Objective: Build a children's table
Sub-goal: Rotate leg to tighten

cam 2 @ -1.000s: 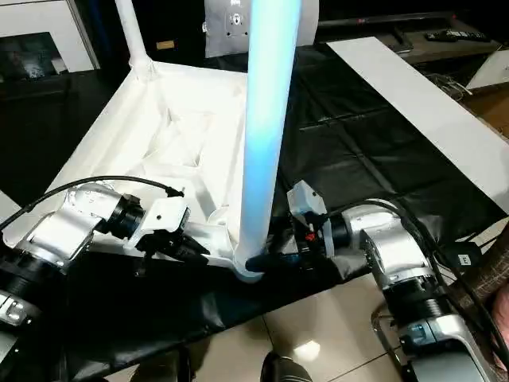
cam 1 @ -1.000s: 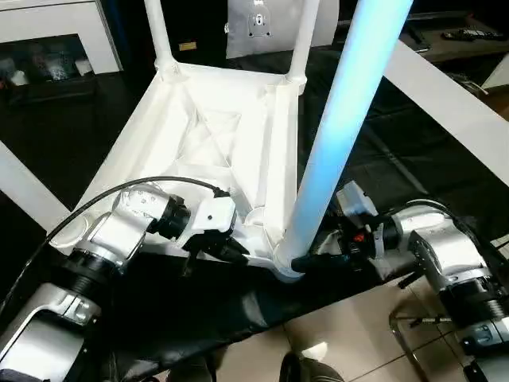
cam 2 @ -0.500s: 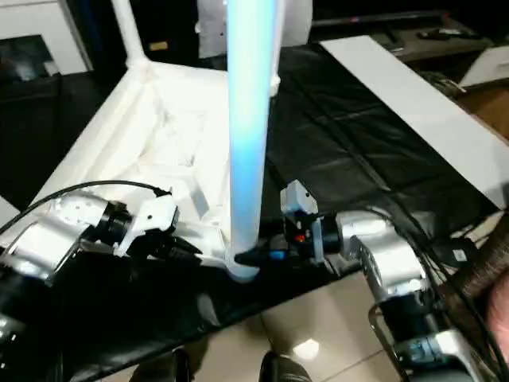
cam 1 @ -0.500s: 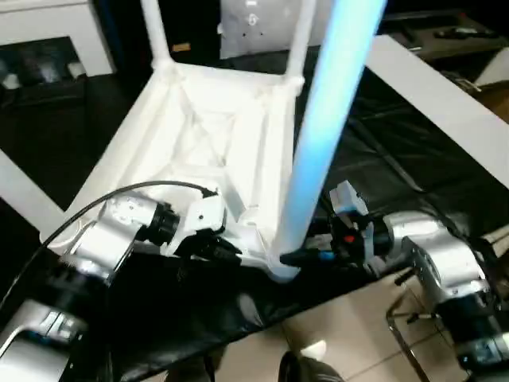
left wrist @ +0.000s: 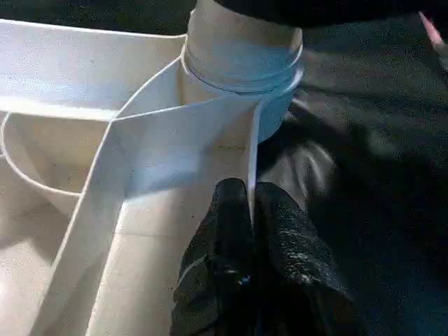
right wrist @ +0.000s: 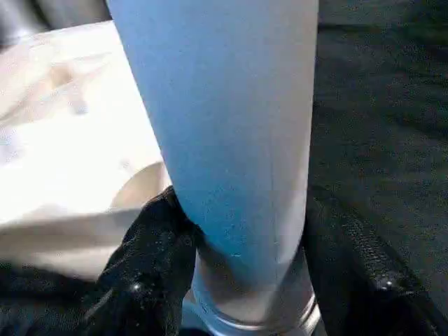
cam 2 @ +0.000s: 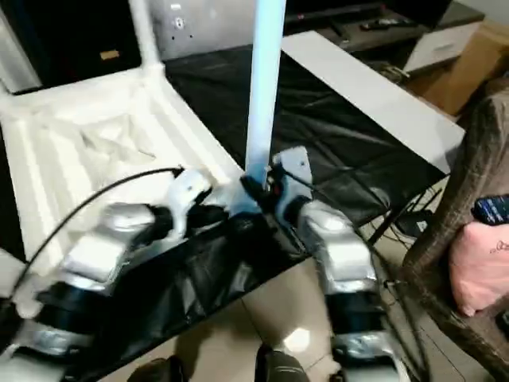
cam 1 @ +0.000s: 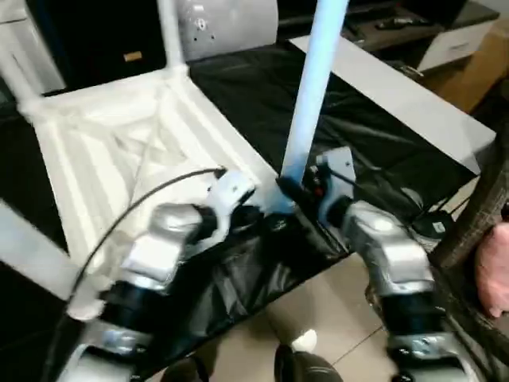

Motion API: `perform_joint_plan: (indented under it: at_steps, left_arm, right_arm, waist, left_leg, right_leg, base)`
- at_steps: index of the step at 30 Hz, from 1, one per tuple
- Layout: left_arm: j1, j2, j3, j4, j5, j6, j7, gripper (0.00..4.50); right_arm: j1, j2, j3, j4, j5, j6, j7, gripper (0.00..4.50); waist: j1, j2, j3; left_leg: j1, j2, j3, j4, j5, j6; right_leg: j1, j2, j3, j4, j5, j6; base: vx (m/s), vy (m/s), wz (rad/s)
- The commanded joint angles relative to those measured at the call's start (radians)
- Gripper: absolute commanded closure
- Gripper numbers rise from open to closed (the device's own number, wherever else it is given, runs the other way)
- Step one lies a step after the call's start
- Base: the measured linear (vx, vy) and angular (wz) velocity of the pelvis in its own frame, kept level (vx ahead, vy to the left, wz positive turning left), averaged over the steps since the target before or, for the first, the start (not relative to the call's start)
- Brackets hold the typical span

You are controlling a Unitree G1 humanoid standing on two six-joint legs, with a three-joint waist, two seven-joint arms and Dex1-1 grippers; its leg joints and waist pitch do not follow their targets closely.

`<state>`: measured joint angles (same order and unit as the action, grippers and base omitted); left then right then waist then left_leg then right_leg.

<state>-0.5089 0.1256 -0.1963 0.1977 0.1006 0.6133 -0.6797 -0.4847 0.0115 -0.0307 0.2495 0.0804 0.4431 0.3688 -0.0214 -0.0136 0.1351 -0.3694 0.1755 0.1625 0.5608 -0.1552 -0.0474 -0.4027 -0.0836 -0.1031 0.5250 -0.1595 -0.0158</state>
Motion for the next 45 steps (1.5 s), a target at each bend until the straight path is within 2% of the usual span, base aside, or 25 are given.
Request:
perform_joint_plan:
  at_steps: [1, 2, 3, 4, 5, 6, 7, 8, 10, 11, 12, 14, 16, 18, 20, 21, 22, 24, 25, 26, 28, 31, 35, 39, 45]
  left_arm:
    - [-0.051, -0.091, -0.037, 0.006, -0.011, -0.010, 0.083, 4.50]
    - [-0.056, -0.094, -0.042, 0.007, -0.006, -0.007, 0.091, 4.50]
    - [-0.059, -0.091, -0.047, 0.005, -0.003, -0.005, 0.096, 4.50]
    - [-0.058, -0.084, -0.049, 0.004, -0.002, -0.006, 0.090, 4.50]
    - [-0.056, -0.070, -0.055, 0.000, 0.001, -0.010, 0.078, 4.50]
    - [-0.054, -0.064, -0.057, -0.002, 0.002, -0.012, 0.073, 4.50]
    - [-0.050, -0.056, -0.058, -0.006, 0.003, -0.013, 0.066, 4.50]
    - [-0.049, -0.055, -0.058, -0.007, 0.004, -0.013, 0.066, 4.50]
    - [-0.031, -0.016, -0.066, -0.020, 0.002, -0.027, 0.015, 4.50]
    - [-0.029, -0.011, -0.067, -0.021, 0.001, -0.029, 0.009, 4.50]
    - [-0.011, 0.039, -0.079, -0.036, -0.006, -0.052, -0.054, 4.50]
    - [-0.001, 0.069, -0.085, -0.044, -0.016, -0.074, -0.095, 4.50]
    - [0.009, 0.118, -0.097, -0.054, -0.029, -0.104, -0.159, 4.50]
    - [0.016, 0.168, -0.109, -0.054, -0.041, -0.154, -0.231, 4.50]
    - [0.020, 0.216, -0.121, -0.045, -0.048, -0.221, -0.307, 4.50]
    - [0.018, 0.263, -0.134, -0.033, -0.057, -0.270, -0.374, 4.50]
    - [0.018, 0.269, -0.136, -0.031, -0.057, -0.277, -0.383, 4.50]
    - [0.016, 0.286, -0.142, -0.024, -0.060, -0.301, -0.409, 4.50]
    - [0.009, 0.322, -0.158, -0.009, -0.074, -0.363, -0.486, 4.50]
    - [0.006, 0.335, -0.163, -0.003, -0.080, -0.385, -0.518, 4.50]
    - [-0.002, 0.352, -0.168, 0.008, -0.105, -0.404, -0.581, 4.50]
    - [-0.018, 0.369, -0.184, 0.027, -0.133, -0.443, -0.669, 4.50]
    - [-0.053, 0.381, -0.206, 0.082, -0.144, -0.510, -0.763, 4.50]
    - [-0.078, 0.380, -0.218, 0.114, -0.143, -0.543, -0.795, 4.50]
    - [-0.103, 0.370, -0.223, 0.148, -0.139, -0.566, -0.818, 4.50]
  right_arm:
    - [0.006, 0.090, 0.098, 0.058, 0.008, 0.020, -0.013, 2.52]
    - [0.004, 0.098, 0.093, 0.061, 0.009, 0.014, -0.021, 2.52]
    - [0.005, 0.102, 0.087, 0.058, 0.017, 0.006, -0.029, 1.83]
    - [0.007, 0.099, 0.085, 0.054, 0.018, 0.002, -0.027, 1.83]
    - [0.011, 0.090, 0.085, 0.047, 0.019, -0.006, -0.022, 1.77]
    - [0.014, 0.084, 0.085, 0.044, 0.019, -0.009, -0.018, 1.62]
    - [0.018, 0.077, 0.086, 0.040, 0.015, -0.013, -0.013, 1.45]
    - [0.019, 0.075, 0.086, 0.040, 0.014, -0.015, -0.012, 1.45]
    - [0.039, 0.030, 0.086, 0.019, 0.014, -0.045, 0.048, 1.16]
    - [0.041, 0.024, 0.086, 0.017, 0.014, -0.049, 0.054, 1.16]
    - [0.065, -0.041, 0.092, -0.010, 0.021, -0.092, 0.139, 1.06]
    - [0.079, -0.084, 0.093, -0.026, 0.037, -0.114, 0.203, 0.85]
    - [0.094, -0.144, 0.088, -0.043, 0.058, -0.138, 0.292, 0.78]
    - [0.103, -0.203, 0.088, -0.054, 0.071, -0.164, 0.378, 0.61]
    - [0.107, -0.258, 0.090, -0.061, 0.089, -0.177, 0.463, 0.38]
    - [0.105, -0.310, 0.094, -0.060, 0.108, -0.188, 0.546, 0.30]
    - [0.105, -0.316, 0.095, -0.060, 0.111, -0.189, 0.557, 0.24]
    - [0.103, -0.336, 0.097, -0.058, 0.120, -0.193, 0.592, 0.24]
    - [0.093, -0.375, 0.106, -0.048, 0.139, -0.206, 0.682, 0.24]
    - [0.089, -0.389, 0.110, -0.043, 0.145, -0.214, 0.718, 0.24]
    - [0.074, -0.410, 0.119, -0.024, 0.164, -0.232, 0.791, 0.24]
    - [0.045, -0.430, 0.141, 0.017, 0.175, -0.265, 0.881, 0.51]
    - [0.003, -0.456, 0.186, 0.067, 0.181, -0.307, 1.008, 0.81]
    - [-0.021, -0.458, 0.204, 0.097, 0.180, -0.329, 1.058, 1.02]
    - [-0.036, -0.462, 0.230, 0.121, 0.179, -0.341, 1.124, 1.61]
  waist:
    - [-0.011, 0.011, -0.039]
    - [-0.011, 0.014, -0.038]
    - [-0.007, 0.018, -0.036]
    - [-0.007, 0.018, -0.036]
    - [-0.004, 0.014, -0.033]
    - [-0.004, 0.006, -0.032]
    - [0.000, 0.004, -0.035]
    - [0.002, 0.006, -0.036]
    - [0.004, 0.006, -0.036]
    - [0.006, 0.007, -0.037]
    - [0.005, 0.006, -0.037]
    - [0.009, 0.007, -0.044]
    - [0.020, 0.003, -0.054]
    - [0.028, -0.001, -0.053]
    - [0.035, -0.008, -0.056]
    - [0.045, -0.001, -0.060]
    - [0.051, -0.002, -0.061]
    - [0.061, -0.002, -0.061]
    - [0.067, -0.002, -0.063]
    - [0.067, -0.003, -0.067]
    - [0.076, 0.000, -0.073]
    - [0.081, -0.002, -0.074]
    - [0.088, -0.004, -0.073]
    - [0.100, -0.007, -0.073]
    - [0.102, -0.010, -0.071]
  left_leg:
    - [0.032, 0.055, -0.049, -0.091, -0.646, -0.024]
    - [0.035, 0.061, -0.051, -0.099, -0.686, -0.025]
    - [0.024, 0.072, -0.055, -0.122, -0.747, -0.032]
    - [0.024, 0.072, -0.055, -0.122, -0.747, -0.032]
    - [0.045, 0.055, -0.042, -0.109, -0.747, -0.040]
    - [0.054, 0.034, -0.039, -0.083, -0.672, -0.029]
    - [0.032, 0.030, -0.040, -0.075, -0.571, -0.011]
    - [0.024, 0.033, -0.040, -0.077, -0.540, -0.007]
    - [0.028, 0.041, -0.039, -0.083, -0.526, -0.005]
    - [0.029, 0.042, -0.042, -0.084, -0.533, -0.005]
    - [0.027, 0.045, -0.041, -0.087, -0.538, -0.004]
    - [0.018, 0.052, -0.037, -0.091, -0.504, 0.005]
    - [0.009, 0.052, -0.027, -0.085, -0.400, 0.031]
    - [0.006, 0.048, -0.017, -0.080, -0.355, 0.056]
    - [0.007, 0.045, -0.008, -0.072, -0.325, 0.070]
    - [0.014, 0.047, -0.005, -0.068, -0.299, 0.079]
    - [0.014, 0.049, 0.000, -0.067, -0.275, 0.088]
    - [0.020, 0.050, 0.005, -0.065, -0.266, 0.092]
    - [0.021, 0.051, 0.007, -0.061, -0.259, 0.093]
    - [0.011, 0.051, 0.005, -0.062, -0.231, 0.095]
    - [0.009, 0.052, 0.006, -0.057, -0.161, 0.118]
    - [0.009, 0.054, 0.007, -0.054, -0.144, 0.131]
    - [0.011, 0.057, 0.007, -0.054, -0.173, 0.122]
    - [0.014, 0.061, 0.007, -0.055, -0.203, 0.096]
    - [0.009, 0.058, 0.003, -0.055, -0.218, 0.079]
  right_leg:
    - [0.034, -0.052, -0.002, -0.093, -0.644, -0.017]
    - [0.038, -0.049, -0.004, -0.085, -0.610, -0.020]
    - [0.053, -0.055, 0.012, -0.050, -0.501, -0.042]
    - [0.053, -0.055, 0.012, -0.050, -0.501, -0.042]
    - [0.022, -0.063, 0.019, -0.075, -0.553, -0.051]
    - [0.013, -0.082, 0.012, -0.105, -0.671, -0.036]
    - [0.032, -0.096, 0.011, -0.112, -0.723, -0.016]
    - [0.036, -0.098, 0.013, -0.111, -0.722, -0.012]
    - [0.025, -0.088, 0.019, -0.104, -0.659, -0.027]
    - [0.026, -0.086, 0.018, -0.101, -0.643, -0.032]
    - [0.028, -0.084, 0.020, -0.098, -0.624, -0.036]
    - [0.034, -0.084, 0.035, -0.079, -0.514, -0.076]
    - [0.040, -0.085, 0.047, -0.059, -0.382, -0.140]
    - [0.037, -0.083, 0.055, -0.053, -0.369, -0.160]
    - [0.035, -0.083, 0.064, -0.050, -0.408, -0.159]
    - [0.030, -0.082, 0.068, -0.048, -0.396, -0.166]
    - [0.029, -0.076, 0.069, -0.041, -0.364, -0.176]
    - [0.024, -0.074, 0.071, -0.041, -0.360, -0.184]
    - [0.024, -0.073, 0.072, -0.033, -0.339, -0.206]
    - [0.034, -0.074, 0.071, -0.023, -0.310, -0.209]
    - [0.037, -0.069, 0.068, -0.009, -0.206, -0.238]
    - [0.039, -0.068, 0.065, 0.000, -0.171, -0.267]
    - [0.037, -0.070, 0.064, -0.004, -0.223, -0.263]
    - [0.036, -0.075, 0.067, -0.008, -0.276, -0.247]
    - [0.036, -0.078, 0.067, -0.013, -0.348, -0.223]
  base:
    - [-0.025, 0.053, -0.08]
    - [-0.018, 0.053, -0.06]
    - [-0.018, 0.053, -0.06]
    - [0.000, 0.000, 0.00]
    - [0.000, 0.000, 0.00]
    - [0.000, 0.000, 0.00]
    - [0.000, 0.000, 0.00]
    - [0.000, 0.000, 0.00]
    - [0.000, 0.000, 0.00]
    - [0.000, 0.000, 0.00]
    - [0.000, 0.000, 0.00]
    - [0.000, 0.000, 0.00]
    - [0.000, 0.000, 0.00]
    - [0.000, 0.000, 0.00]
    - [0.017, -0.028, 0.04]
    - [0.035, -0.057, 0.08]
    - [0.037, -0.062, 0.11]
    - [0.043, -0.060, 0.16]
    - [0.049, -0.050, 0.14]
    - [0.000, 0.000, 0.00]
    - [0.000, 0.000, 0.00]
    - [0.000, 0.000, 0.00]
    - [0.000, 0.000, 0.00]
    - [0.000, 0.000, 0.00]
    - [0.000, 0.000, 0.00]
